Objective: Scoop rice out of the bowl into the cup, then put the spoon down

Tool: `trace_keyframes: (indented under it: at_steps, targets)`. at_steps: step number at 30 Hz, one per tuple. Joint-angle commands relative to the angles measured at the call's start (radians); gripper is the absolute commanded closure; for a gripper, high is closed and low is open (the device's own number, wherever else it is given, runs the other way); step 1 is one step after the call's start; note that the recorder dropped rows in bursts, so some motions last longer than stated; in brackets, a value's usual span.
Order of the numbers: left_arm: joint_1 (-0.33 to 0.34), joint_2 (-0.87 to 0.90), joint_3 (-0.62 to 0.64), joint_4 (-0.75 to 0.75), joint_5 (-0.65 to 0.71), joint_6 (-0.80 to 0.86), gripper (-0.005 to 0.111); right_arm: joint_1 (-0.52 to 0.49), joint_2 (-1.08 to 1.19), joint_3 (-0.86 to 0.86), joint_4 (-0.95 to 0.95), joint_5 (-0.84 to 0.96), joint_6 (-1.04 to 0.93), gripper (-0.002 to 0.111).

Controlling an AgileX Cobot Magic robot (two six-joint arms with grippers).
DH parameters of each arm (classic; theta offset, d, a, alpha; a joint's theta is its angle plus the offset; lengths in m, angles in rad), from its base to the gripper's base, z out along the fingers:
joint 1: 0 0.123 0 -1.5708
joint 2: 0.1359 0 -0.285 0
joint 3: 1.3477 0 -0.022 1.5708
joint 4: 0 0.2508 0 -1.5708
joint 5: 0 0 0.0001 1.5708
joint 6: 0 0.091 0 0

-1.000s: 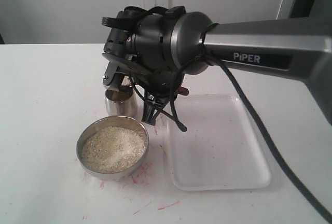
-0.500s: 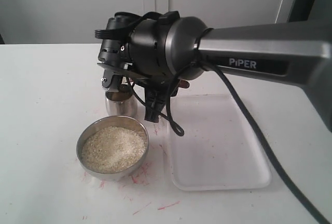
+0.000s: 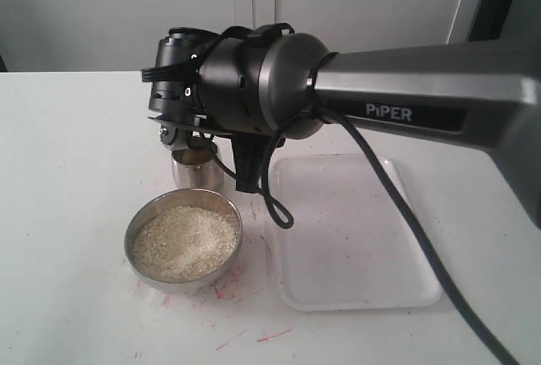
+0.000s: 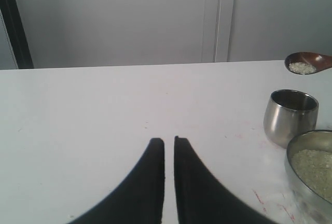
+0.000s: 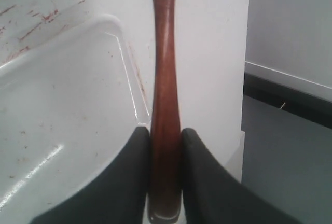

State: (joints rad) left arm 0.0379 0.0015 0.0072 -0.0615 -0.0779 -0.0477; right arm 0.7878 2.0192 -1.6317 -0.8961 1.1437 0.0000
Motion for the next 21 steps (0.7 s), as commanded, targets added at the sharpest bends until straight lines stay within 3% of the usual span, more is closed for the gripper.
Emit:
trace_keyframes:
  at_steps: [1, 21]
  targets:
    - [-0.004, -0.001, -0.007, -0.005, -0.004, -0.001, 0.092, 0.002, -0.003, 0.004, -0.044, 0.018, 0.000, 0.108]
    - [-0.004, -0.001, -0.007, -0.005, -0.004, -0.001, 0.092, 0.011, 0.037, 0.019, -0.113, -0.002, 0.053, 0.108]
